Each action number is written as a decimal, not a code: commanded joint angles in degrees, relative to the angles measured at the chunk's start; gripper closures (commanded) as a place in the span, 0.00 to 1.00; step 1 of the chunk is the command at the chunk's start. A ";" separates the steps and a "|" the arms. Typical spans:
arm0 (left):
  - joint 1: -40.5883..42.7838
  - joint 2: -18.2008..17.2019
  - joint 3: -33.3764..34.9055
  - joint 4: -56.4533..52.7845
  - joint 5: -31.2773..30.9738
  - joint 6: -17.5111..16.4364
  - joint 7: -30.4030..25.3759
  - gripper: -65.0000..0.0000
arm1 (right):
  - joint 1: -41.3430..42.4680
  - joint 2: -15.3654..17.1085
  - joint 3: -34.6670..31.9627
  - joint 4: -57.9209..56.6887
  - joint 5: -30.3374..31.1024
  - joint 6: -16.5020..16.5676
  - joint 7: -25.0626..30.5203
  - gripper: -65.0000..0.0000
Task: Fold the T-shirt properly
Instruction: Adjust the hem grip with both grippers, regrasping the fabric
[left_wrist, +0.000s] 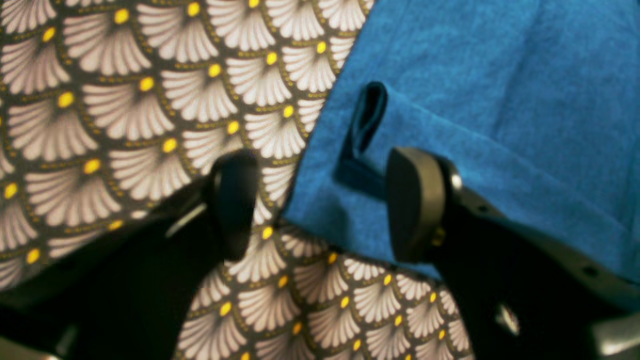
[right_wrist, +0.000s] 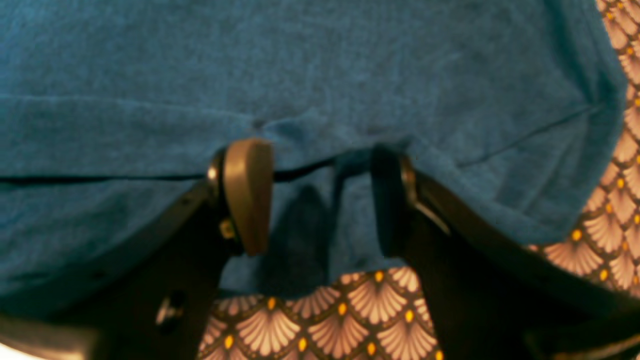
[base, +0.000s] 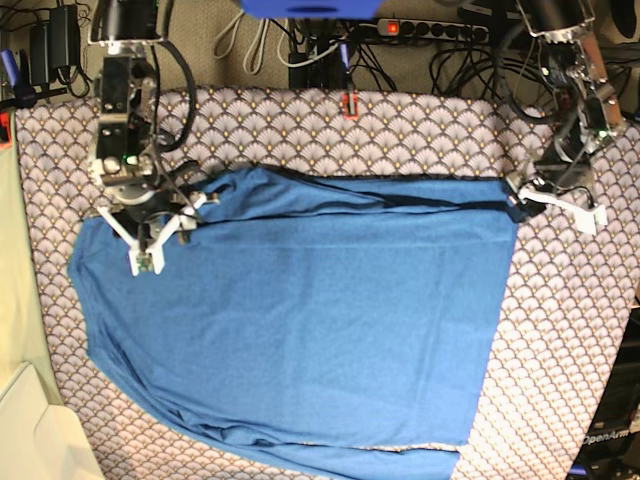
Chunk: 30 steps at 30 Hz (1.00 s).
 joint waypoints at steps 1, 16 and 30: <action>-0.53 -0.56 -0.07 0.90 -0.91 -0.21 -0.79 0.39 | 0.69 0.28 0.17 1.26 0.03 -0.24 1.23 0.49; 0.26 3.04 -0.07 0.29 -0.47 -0.30 -0.79 0.39 | -0.98 0.28 0.17 3.36 0.03 -0.24 1.50 0.49; -0.18 2.87 2.74 -3.32 -0.82 -0.30 -1.06 0.40 | -11.88 -1.83 0.52 15.06 0.03 -0.24 1.50 0.49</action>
